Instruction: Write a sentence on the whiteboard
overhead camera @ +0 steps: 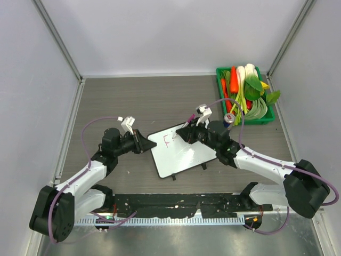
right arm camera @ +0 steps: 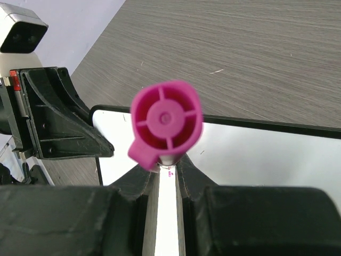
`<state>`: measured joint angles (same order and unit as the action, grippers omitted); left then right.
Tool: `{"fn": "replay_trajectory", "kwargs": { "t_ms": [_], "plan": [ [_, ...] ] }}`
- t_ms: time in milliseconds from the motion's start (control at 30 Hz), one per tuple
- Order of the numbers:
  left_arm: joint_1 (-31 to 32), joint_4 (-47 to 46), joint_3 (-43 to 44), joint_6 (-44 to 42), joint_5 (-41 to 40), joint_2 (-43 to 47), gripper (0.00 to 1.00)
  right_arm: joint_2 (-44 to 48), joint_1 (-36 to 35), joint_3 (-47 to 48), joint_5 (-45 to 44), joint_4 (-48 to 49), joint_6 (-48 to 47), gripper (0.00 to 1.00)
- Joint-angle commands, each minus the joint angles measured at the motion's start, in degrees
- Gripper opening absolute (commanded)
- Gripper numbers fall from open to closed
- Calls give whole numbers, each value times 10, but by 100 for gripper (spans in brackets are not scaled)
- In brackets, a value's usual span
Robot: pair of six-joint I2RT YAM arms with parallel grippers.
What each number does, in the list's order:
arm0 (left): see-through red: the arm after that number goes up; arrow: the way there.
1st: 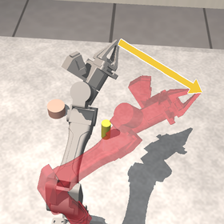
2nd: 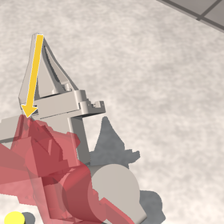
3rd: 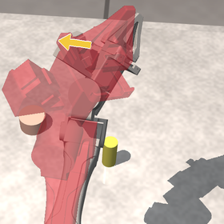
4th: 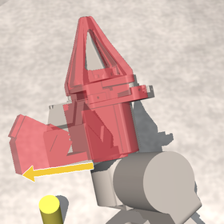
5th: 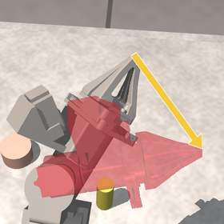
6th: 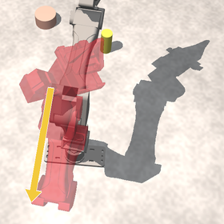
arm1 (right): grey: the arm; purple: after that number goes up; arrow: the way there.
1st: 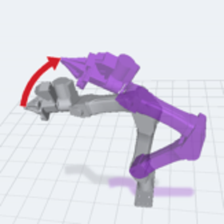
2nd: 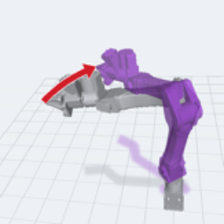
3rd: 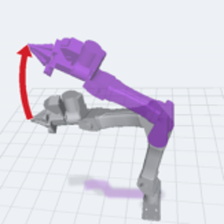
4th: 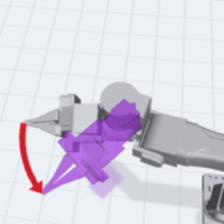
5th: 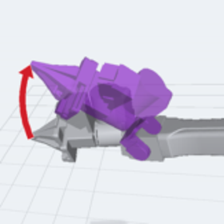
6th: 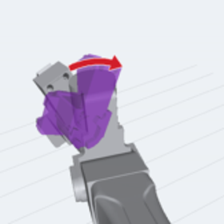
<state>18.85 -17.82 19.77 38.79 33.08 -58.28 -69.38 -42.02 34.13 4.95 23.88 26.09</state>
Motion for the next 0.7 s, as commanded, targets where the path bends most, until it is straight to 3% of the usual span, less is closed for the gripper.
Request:
{"fn": "replay_trajectory", "kwargs": {
  "t_ms": [0, 667],
  "plan": [
    [-3, 31, -14, -66, -60, -9, 0, 14, -3, 9, -11, 23, -1, 1],
    [-3, 26, -12, -67, -57, -13, 0, -9, -3, 4, -6, 16, 4, 1]
  ]
}}
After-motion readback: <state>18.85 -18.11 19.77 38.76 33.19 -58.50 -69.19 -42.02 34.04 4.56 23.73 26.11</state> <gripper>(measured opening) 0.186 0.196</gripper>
